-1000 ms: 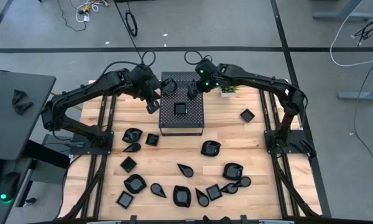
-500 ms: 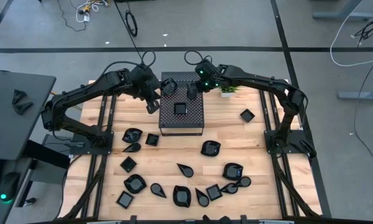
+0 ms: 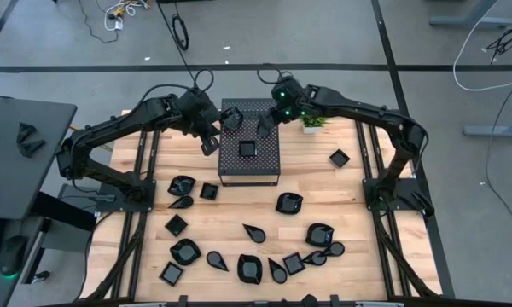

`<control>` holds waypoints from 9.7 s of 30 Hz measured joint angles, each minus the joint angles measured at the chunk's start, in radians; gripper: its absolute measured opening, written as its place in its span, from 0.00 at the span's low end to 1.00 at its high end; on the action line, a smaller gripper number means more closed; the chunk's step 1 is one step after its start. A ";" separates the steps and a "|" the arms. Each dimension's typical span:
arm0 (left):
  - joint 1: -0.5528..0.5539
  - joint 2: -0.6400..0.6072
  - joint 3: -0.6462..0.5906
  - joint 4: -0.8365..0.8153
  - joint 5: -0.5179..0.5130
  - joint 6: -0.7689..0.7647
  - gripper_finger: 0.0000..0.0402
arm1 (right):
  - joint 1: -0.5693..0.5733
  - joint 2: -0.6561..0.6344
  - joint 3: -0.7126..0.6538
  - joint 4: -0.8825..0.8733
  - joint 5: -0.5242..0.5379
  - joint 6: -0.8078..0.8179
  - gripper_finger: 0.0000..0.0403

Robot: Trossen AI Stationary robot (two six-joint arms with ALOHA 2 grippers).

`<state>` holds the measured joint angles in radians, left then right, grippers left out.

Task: Pick & Place Mini shaped plates
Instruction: Stack the leaf shaped plate on top of the leaf shaped plate on the shelf, then stack the square plate on top of the other square plates on the shelf

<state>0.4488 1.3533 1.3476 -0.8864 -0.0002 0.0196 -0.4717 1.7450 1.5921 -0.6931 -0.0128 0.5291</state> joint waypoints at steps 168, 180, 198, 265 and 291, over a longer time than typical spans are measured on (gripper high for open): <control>0.327 0.298 0.132 -0.015 0.185 -0.409 0.03 | 0.184 -0.262 0.000 -0.107 0.362 -0.383 0.20; 0.327 0.296 0.132 -0.017 0.198 -0.403 0.22 | 0.184 -0.262 0.000 -0.107 0.361 -0.380 0.20; 0.352 0.141 0.267 -0.225 0.144 -0.139 0.22 | 0.185 -0.254 -0.187 0.190 0.190 -0.314 0.20; -0.504 -0.058 -0.903 0.648 -0.055 0.270 0.27 | 0.171 -0.443 -0.341 0.446 0.023 -0.126 0.20; -0.529 -0.240 -0.479 -0.042 -0.090 0.066 0.01 | 0.171 -0.443 -0.341 0.437 0.024 -0.172 0.20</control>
<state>-0.0799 1.1129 0.8682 -0.9288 -0.0902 0.0859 -0.3004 1.3018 1.2507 -0.2562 0.0109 0.3575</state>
